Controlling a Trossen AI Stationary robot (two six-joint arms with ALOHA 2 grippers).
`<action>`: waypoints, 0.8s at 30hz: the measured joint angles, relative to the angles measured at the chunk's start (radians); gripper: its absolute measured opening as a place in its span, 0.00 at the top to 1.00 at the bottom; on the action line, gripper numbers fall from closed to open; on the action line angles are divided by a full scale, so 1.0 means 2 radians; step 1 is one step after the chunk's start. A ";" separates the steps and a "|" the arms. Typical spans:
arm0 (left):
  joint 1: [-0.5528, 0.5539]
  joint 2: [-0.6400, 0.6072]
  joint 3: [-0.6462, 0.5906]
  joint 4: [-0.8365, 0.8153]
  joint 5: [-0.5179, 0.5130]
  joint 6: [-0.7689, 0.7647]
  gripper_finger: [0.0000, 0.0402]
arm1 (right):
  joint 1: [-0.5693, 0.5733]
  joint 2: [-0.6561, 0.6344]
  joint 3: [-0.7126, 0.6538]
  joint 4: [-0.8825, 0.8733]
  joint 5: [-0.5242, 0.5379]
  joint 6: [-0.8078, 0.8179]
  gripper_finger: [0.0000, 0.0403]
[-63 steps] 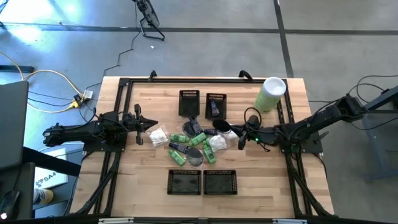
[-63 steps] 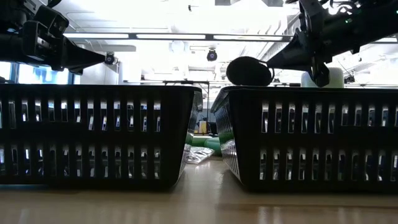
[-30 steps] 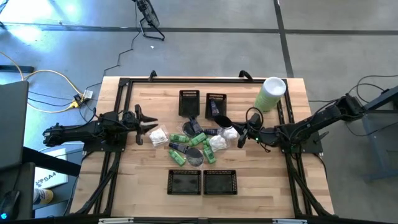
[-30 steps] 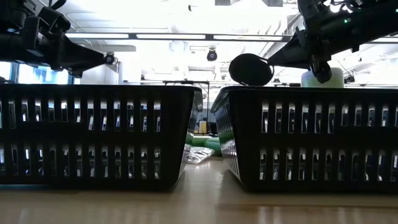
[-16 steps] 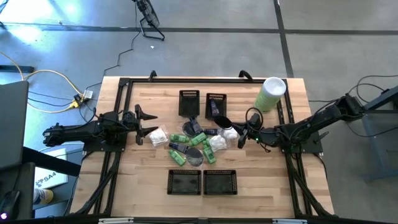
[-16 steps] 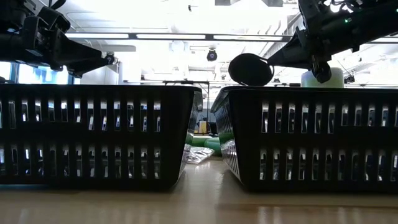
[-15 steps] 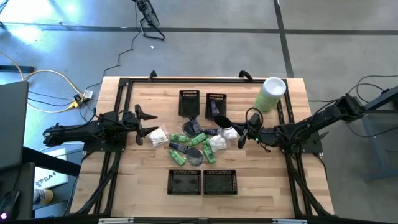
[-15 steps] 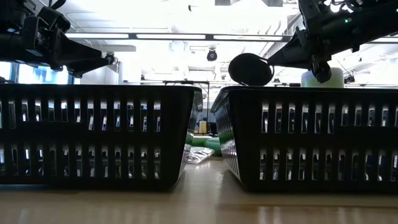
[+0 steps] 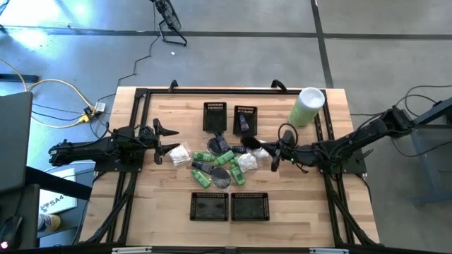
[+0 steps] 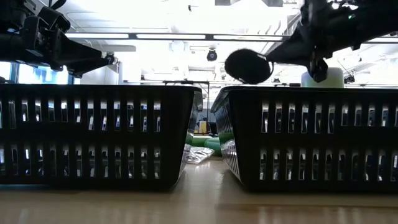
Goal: Pick & Place Travel size toiletries
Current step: Put the black hairbrush into the bottom right black bin
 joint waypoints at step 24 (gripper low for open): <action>0.000 0.000 0.000 0.000 0.000 -0.002 0.43 | 0.135 0.038 0.033 -0.039 -0.139 0.157 0.99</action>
